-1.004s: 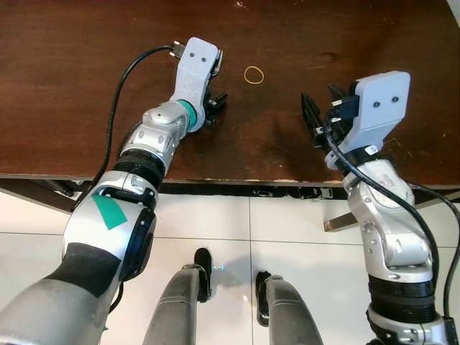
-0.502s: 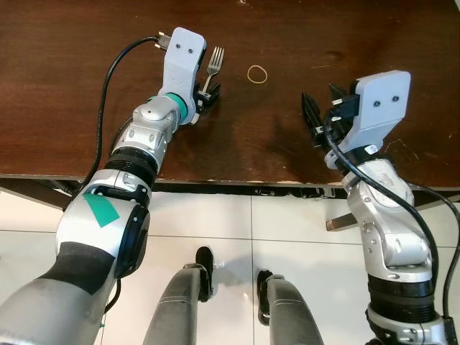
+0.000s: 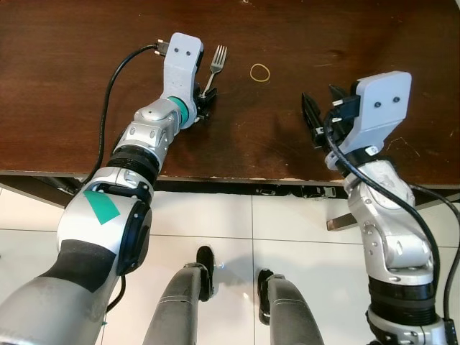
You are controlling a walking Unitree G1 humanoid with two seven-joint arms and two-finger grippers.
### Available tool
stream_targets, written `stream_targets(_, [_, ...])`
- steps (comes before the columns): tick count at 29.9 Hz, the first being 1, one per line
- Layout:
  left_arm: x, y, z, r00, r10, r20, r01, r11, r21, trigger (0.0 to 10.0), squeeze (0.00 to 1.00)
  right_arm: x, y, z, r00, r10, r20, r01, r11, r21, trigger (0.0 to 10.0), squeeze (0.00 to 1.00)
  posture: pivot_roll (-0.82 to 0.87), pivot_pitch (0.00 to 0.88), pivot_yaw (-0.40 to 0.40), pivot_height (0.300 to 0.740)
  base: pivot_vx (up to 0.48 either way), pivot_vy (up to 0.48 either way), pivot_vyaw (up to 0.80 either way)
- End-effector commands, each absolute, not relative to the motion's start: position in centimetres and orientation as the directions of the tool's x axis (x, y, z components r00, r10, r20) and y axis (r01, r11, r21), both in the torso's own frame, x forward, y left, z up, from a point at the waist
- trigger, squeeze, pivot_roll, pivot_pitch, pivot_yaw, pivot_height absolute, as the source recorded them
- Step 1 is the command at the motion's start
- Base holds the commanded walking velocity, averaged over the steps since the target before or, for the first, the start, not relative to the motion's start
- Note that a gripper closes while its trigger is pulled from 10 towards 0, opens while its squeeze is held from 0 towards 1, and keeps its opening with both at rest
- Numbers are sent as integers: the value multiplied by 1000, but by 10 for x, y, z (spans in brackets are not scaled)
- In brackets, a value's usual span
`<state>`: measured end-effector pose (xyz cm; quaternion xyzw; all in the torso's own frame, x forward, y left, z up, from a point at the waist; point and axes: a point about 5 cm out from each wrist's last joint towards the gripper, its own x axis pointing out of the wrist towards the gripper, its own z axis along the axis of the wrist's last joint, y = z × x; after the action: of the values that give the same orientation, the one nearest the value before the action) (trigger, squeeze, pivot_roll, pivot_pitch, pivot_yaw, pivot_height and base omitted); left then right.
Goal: Setting the table
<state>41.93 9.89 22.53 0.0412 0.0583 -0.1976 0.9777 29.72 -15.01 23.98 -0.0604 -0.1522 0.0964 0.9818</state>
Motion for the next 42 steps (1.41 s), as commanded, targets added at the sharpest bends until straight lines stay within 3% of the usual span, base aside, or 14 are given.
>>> stream_targets(1, [414, 100, 195, 890, -380, -252, 399, 917, 27, 0, 0, 295, -149, 236, 939, 207, 274, -173, 975, -142, 10000, 0, -88, 329, 111, 740, 0, 0, 0])
stream_targets(7, [415, 105, 198, 910, -339, -237, 373, 921, 115, 0, 0, 297, -148, 237, 938, 207, 277, -174, 975, -139, 10000, 0, -82, 317, 109, 740, 0, 0, 0])
stream_targets(20, [416, 107, 205, 914, -355, -196, 386, 910, 150, 0, 0, 300, -151, 238, 938, 201, 284, -167, 976, -138, 10000, 0, -73, 278, 101, 740, 0, 0, 0])
stream_targets(24, [416, 109, 223, 916, -393, -80, 401, 902, 162, 0, 0, 305, -153, 240, 934, 193, 299, -158, 978, -138, 10000, 0, -62, 238, 92, 740, 0, 0, 0])
stream_targets(25, [415, 110, 229, 915, -401, -40, 402, 901, 163, 7686, 0, 305, -153, 241, 934, 190, 304, -155, 978, -136, 10000, 0, -62, 238, 92, 740, 0, 0, 0])
stream_targets(26, [411, 114, 240, 913, -407, 30, 397, 903, 163, 10000, 0, 306, -155, 241, 933, 181, 310, -147, 980, -131, 10000, 0, -42, 180, 79, 740, 0, 0, 0])
stream_targets(42, [356, 139, 266, 916, -294, 274, 268, 955, 128, 10000, 0, 304, -166, 237, 935, 100, 340, -70, 993, -98, 10000, 0, 14, 71, 63, 740, 0, 0, 0])
